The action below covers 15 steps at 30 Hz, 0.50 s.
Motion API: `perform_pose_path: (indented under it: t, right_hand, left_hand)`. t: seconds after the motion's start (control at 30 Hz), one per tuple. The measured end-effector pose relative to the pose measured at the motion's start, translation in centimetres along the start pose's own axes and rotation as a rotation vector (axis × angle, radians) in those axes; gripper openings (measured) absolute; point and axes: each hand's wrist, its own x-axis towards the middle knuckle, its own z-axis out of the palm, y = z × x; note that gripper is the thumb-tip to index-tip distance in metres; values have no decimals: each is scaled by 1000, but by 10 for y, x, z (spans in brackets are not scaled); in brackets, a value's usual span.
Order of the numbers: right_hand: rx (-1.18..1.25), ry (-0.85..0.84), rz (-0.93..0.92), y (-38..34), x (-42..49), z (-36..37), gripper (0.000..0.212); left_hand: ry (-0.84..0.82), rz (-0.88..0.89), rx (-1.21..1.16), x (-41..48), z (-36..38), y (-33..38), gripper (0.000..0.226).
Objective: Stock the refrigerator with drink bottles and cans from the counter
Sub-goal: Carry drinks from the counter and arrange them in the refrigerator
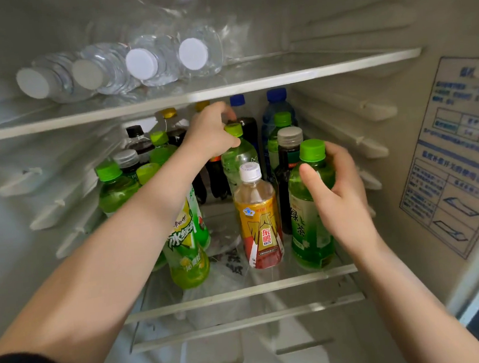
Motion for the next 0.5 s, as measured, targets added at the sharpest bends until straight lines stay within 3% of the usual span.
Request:
perform_pose_path:
  t: [0.1, 0.33, 0.5]
  right_hand:
    - [20, -29, 27, 1, 2, -1, 36]
    - [67, -86, 67, 4, 11, -3, 40]
    - [164, -124, 94, 9, 17, -8, 31]
  left_hand:
    - [-28, -15, 16, 8, -1, -3, 46]
    - [-56, -47, 64, 17, 0, 2, 35]
    - [-121, -93, 144, 21, 2, 4, 39]
